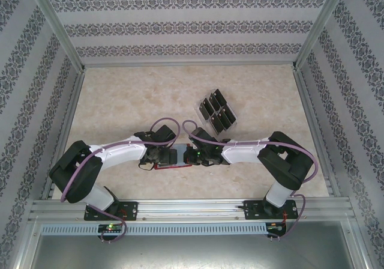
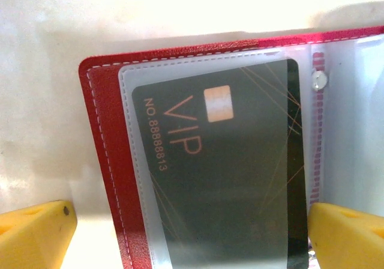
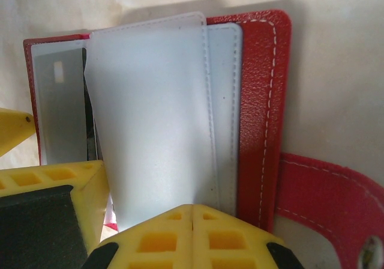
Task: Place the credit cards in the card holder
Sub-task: Insert the credit card into the card slot.
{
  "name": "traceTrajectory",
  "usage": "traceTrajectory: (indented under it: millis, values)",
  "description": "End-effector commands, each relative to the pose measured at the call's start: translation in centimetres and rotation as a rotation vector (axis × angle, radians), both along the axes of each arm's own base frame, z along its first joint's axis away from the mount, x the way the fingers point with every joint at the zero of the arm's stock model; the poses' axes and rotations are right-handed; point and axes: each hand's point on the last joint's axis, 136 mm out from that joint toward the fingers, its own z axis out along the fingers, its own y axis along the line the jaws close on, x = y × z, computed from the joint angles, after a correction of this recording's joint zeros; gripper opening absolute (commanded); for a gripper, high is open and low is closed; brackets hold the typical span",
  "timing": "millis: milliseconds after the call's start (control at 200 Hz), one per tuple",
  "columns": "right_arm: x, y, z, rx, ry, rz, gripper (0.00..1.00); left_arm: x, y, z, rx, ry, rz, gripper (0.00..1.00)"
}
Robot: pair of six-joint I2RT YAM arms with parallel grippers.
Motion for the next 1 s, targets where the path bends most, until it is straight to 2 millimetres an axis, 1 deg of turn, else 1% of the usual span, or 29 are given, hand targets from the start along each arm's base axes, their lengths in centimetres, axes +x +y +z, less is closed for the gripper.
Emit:
traceTrajectory:
  millis: [0, 335, 595, 739, 894, 994]
  values:
    - [-0.4, -1.0, -1.0, -0.034, 0.026, -0.018, 0.00, -0.9, 1.6, -0.4, 0.076, 0.017, 0.004, 1.00]
    - [-0.4, -1.2, -1.0, -0.035, 0.030, -0.024, 0.00, -1.2, 2.2, -0.4, 0.098, 0.016, 0.003, 1.00]
    - [-0.3, -1.1, -1.0, -0.034, 0.031, -0.025, 0.00, -1.0, 2.9, 0.4, 0.113, 0.002, 0.008, 1.00]
    - [-0.3, -1.1, -1.0, -0.034, 0.031, -0.026, 0.00, -1.1, 3.1, 0.3, 0.110, 0.003, 0.009, 1.00]
    - [-0.3, -1.0, -1.0, -0.032, 0.031, -0.023, 0.00, -0.8, 2.5, 0.4, 0.082, -0.004, 0.002, 1.00]
    - [-0.1, -0.9, -0.8, -0.028, 0.028, -0.022, 0.00, -0.3, 1.5, 0.9, 0.037, -0.026, -0.008, 1.00]
